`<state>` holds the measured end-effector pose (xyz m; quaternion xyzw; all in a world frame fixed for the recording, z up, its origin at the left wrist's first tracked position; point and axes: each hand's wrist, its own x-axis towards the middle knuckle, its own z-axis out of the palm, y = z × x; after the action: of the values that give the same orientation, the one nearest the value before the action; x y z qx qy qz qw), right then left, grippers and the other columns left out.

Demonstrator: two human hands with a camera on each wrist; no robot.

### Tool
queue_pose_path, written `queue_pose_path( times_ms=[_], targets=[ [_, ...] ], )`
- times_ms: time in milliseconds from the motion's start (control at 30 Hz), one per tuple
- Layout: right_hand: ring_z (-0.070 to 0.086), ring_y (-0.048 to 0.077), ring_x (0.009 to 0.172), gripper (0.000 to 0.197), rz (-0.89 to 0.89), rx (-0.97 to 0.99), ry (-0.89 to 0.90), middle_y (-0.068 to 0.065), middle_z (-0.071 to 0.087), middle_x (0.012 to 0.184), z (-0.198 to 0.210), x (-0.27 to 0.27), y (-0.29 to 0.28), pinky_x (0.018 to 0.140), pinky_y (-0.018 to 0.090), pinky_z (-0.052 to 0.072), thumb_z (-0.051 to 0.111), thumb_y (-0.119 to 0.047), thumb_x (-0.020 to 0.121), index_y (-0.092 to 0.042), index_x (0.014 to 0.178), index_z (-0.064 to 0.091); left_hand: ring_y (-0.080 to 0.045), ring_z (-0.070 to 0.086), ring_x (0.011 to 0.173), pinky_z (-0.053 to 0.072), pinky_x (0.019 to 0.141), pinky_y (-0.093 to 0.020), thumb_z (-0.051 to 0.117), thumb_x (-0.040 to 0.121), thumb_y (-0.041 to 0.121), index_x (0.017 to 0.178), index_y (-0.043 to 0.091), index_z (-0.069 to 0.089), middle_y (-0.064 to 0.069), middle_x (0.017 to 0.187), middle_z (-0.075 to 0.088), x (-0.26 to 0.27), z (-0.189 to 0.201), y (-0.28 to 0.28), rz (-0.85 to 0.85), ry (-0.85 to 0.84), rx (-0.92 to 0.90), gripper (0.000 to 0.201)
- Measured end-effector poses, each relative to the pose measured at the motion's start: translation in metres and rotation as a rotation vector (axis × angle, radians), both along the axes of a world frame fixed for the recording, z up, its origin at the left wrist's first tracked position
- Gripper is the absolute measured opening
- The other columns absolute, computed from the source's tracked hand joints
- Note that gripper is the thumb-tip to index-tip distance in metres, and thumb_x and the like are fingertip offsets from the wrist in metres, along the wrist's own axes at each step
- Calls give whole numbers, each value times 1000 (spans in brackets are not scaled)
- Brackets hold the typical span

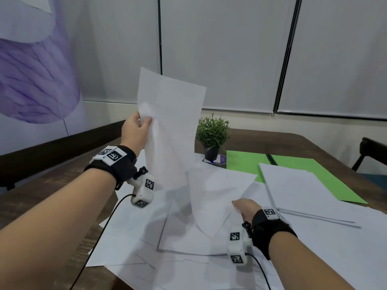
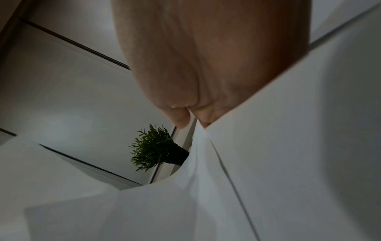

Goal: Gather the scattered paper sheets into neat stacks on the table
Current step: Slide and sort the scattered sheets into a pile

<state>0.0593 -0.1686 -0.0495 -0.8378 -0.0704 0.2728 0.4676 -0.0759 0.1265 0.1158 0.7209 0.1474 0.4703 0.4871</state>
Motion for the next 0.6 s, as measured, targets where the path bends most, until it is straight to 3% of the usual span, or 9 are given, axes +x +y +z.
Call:
queue_pose_path(
  times_ms=[100, 133, 200, 267, 333, 433, 467, 533, 600],
  targets=[
    [34, 7, 65, 33, -185, 197, 35, -6, 36, 77, 5, -2, 0, 59, 20, 31, 36, -32, 104, -26, 72, 34, -27, 67, 91, 54, 85, -44, 57, 92, 21, 90, 22, 58, -9, 98, 69, 9, -8, -8, 5, -35, -103, 2],
    [34, 8, 63, 34, -203, 202, 47, -5, 37, 73, 5, -1, -1, 57, 21, 31, 37, -39, 103, -25, 71, 34, -25, 65, 87, 52, 82, -41, 57, 92, 20, 90, 21, 58, -7, 95, 68, 13, -13, -10, 7, -48, -139, 3],
    [50, 18, 67, 38, -184, 200, 67, 3, 56, 71, 2, -1, 4, 61, 29, 44, 51, -51, 93, -15, 80, 54, -20, 60, 81, 50, 75, -35, 57, 91, 20, 83, 22, 56, -4, 88, 63, 20, -22, -12, 40, -69, -208, 9],
    [62, 30, 91, 51, -121, 78, 37, 13, 66, 99, -6, 3, 6, 79, 35, 53, 62, -47, 88, -2, 113, 62, -19, 56, 76, 46, 70, -33, 57, 88, 22, 77, 20, 53, -3, 82, 58, 26, -30, -9, 64, -79, -291, 12],
    [55, 29, 118, 49, -38, -123, -5, 13, 57, 129, -3, -2, 7, 92, 27, 47, 54, -35, 96, -1, 132, 52, -21, 56, 74, 48, 66, -32, 55, 88, 21, 80, 16, 54, -3, 81, 58, 30, -37, -6, 76, -95, -407, 10],
    [51, 24, 122, 44, 43, -228, -46, 14, 47, 142, 6, -8, 10, 70, 13, 46, 51, -17, 98, -1, 138, 45, -18, 61, 72, 53, 63, -30, 54, 92, 16, 80, 15, 53, 0, 83, 62, 35, -48, -3, 40, -127, -616, 12],
    [51, 23, 121, 44, 62, -290, -77, 15, 46, 142, 9, -10, 10, 73, 13, 47, 49, -19, 99, -1, 138, 44, -17, 63, 74, 53, 64, -31, 55, 93, 15, 81, 15, 54, -1, 85, 63, 35, -52, -1, 16, -121, -676, 11],
    [48, 25, 126, 44, -1, -304, -119, 13, 45, 143, 12, -13, 5, 93, 23, 42, 45, -30, 100, -3, 135, 46, -22, 64, 82, 54, 71, -34, 55, 94, 14, 89, 11, 56, -5, 90, 63, 36, -57, 5, -41, -62, -746, 6],
    [49, 25, 126, 36, -4, -270, -98, 11, 49, 138, 13, -8, 2, 87, 25, 38, 49, -32, 98, -7, 124, 51, -28, 63, 90, 51, 79, -36, 54, 95, 18, 97, 8, 54, -9, 90, 61, 36, -66, 12, -87, 107, -745, 10]
  ],
)
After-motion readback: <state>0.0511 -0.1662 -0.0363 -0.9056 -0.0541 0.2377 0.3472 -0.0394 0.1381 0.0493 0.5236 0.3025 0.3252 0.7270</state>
